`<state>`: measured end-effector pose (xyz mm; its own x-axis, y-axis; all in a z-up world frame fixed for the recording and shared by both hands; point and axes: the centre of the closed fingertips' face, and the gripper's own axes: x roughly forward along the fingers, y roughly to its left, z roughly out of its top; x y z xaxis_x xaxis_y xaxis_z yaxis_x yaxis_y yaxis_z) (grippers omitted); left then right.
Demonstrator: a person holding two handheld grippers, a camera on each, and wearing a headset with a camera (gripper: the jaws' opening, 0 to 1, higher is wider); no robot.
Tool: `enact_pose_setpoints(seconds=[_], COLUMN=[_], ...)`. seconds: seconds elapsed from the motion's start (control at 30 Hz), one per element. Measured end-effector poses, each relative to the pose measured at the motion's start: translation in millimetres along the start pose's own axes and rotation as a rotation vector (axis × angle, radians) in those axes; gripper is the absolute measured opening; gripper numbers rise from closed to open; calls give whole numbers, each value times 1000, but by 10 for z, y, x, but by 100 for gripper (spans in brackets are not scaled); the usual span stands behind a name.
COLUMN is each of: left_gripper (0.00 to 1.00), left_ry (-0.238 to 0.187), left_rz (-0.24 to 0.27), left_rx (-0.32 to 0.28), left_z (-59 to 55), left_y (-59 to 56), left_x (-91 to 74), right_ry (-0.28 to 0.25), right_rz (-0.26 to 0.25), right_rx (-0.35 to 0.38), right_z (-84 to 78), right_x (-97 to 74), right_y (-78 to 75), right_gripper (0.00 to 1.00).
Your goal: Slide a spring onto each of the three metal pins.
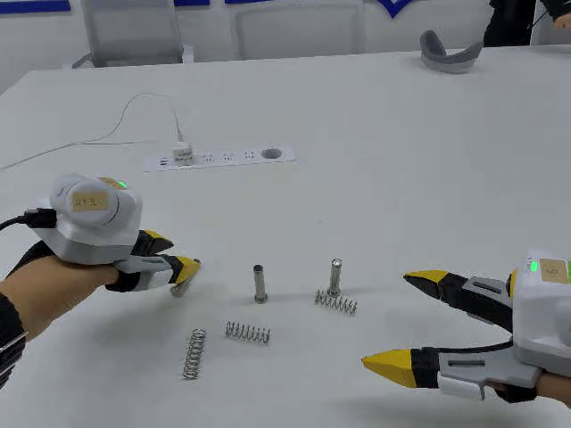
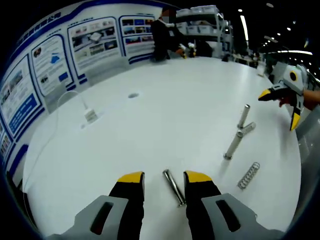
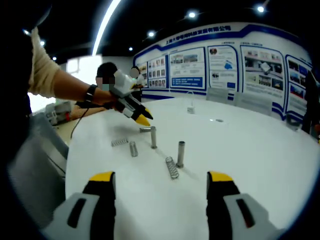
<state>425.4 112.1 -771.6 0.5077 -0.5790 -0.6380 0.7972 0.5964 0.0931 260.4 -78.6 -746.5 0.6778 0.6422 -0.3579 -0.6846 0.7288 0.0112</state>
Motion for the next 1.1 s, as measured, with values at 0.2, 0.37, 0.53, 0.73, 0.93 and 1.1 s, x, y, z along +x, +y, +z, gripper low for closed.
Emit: enact_pose_setpoints(seconds=[0.2, 0.37, 0.53, 0.73, 0.93, 1.1], left_gripper=[28, 24, 21, 17, 13, 12], left_ry=[34, 54, 79, 99, 124, 143], left_rz=[7, 14, 27, 33, 43, 45], left_rx=[-15, -32, -49, -61, -70, -75], left_z=[-25, -34, -71, -82, -111, -127], left_y=[-7, -26, -36, -52, -48, -58], left_x=[70, 116, 155, 176, 200, 209], right_ry=[1, 5, 6, 8, 5, 8], right_rz=[-3, -2, -3, -4, -7, -4], right_rx=[5, 6, 7, 8, 13, 14], right_z=[-5, -18, -20, -31, -26, -32], right_x=[3, 4, 4, 5, 3, 8], right_y=[-10, -8, -11, -15, -19, -10], right_gripper=[76, 76, 76, 76, 76, 76])
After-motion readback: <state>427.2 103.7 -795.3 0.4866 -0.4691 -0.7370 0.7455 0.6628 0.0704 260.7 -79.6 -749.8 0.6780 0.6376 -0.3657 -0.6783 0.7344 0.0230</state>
